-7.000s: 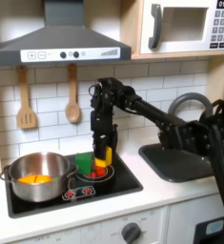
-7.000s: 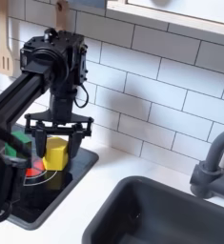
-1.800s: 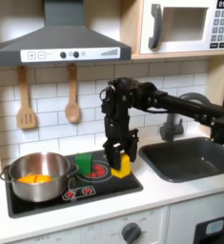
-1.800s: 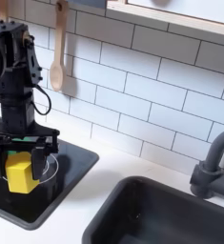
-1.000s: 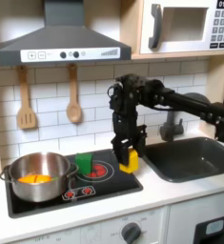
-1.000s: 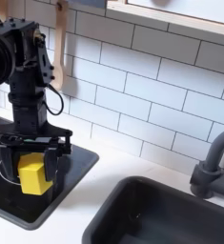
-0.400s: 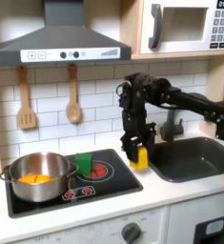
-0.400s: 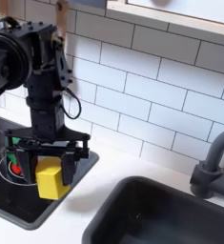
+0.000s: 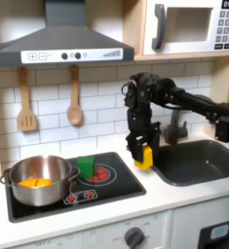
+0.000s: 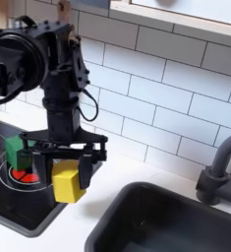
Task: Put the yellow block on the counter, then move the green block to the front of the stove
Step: 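Put the yellow block on the counter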
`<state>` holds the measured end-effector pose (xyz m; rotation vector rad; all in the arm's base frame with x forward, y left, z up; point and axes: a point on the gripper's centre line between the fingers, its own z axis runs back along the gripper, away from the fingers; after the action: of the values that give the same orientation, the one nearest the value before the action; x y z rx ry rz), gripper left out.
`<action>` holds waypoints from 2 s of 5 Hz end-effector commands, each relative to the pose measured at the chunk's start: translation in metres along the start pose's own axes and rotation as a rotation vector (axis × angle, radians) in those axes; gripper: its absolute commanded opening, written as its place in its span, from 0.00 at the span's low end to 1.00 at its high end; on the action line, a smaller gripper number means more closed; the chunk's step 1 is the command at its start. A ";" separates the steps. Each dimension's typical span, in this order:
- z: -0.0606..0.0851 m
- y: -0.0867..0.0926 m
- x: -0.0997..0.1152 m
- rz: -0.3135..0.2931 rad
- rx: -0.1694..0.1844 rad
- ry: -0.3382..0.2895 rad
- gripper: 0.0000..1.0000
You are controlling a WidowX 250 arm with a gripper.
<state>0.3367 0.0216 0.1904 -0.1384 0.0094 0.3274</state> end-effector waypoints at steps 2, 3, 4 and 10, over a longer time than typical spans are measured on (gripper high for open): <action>-0.001 -0.021 0.037 0.043 -0.008 -0.016 0.00; -0.004 -0.023 0.045 0.052 -0.007 -0.017 0.00; -0.006 -0.023 0.054 0.075 -0.007 -0.019 0.00; -0.020 -0.025 0.059 0.063 0.026 -0.011 0.00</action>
<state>0.4020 0.0138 0.1745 -0.1136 -0.0019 0.3893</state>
